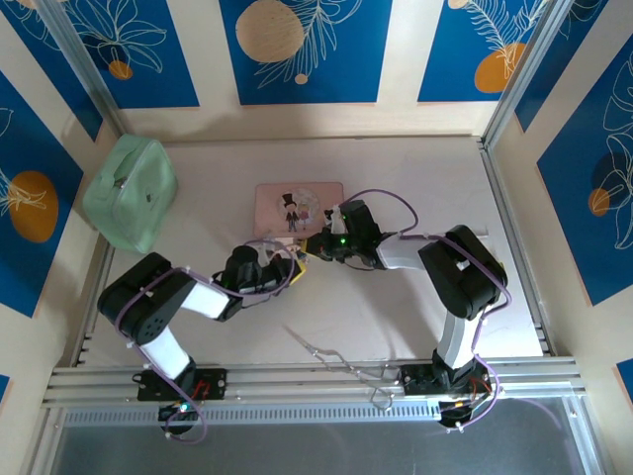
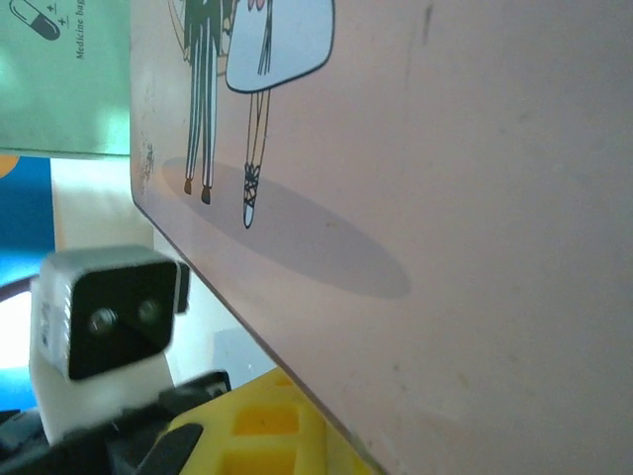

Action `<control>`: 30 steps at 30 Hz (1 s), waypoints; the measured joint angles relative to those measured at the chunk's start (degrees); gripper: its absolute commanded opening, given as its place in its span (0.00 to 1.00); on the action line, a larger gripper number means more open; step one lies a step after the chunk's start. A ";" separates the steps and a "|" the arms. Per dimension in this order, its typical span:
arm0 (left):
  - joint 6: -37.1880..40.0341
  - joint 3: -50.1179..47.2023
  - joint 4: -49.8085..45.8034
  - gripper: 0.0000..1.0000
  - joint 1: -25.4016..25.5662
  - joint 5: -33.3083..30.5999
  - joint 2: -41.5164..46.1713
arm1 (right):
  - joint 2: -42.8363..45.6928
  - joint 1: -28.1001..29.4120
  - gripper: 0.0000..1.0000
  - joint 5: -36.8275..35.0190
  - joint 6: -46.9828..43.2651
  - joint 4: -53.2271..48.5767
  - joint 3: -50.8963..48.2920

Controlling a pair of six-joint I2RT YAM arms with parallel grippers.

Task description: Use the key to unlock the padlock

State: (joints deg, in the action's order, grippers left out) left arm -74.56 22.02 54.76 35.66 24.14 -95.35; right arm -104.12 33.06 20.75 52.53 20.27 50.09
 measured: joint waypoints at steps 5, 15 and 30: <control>-0.04 -0.07 -0.44 0.46 0.04 1.38 0.09 | 0.09 0.33 0.00 -1.09 1.66 3.48 -1.57; 2.47 -0.24 -9.57 0.51 -1.68 -1.31 13.92 | 4.79 3.30 0.00 -9.42 8.20 6.32 -7.17; 1.97 -4.39 -13.09 0.33 -0.35 -6.47 17.66 | 4.22 9.22 0.00 -19.91 17.07 7.17 -5.66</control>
State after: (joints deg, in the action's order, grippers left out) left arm -72.60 17.63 41.67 35.31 17.67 -77.69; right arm -99.90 42.28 0.84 69.60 27.44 44.42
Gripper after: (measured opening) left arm 0.333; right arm 0.046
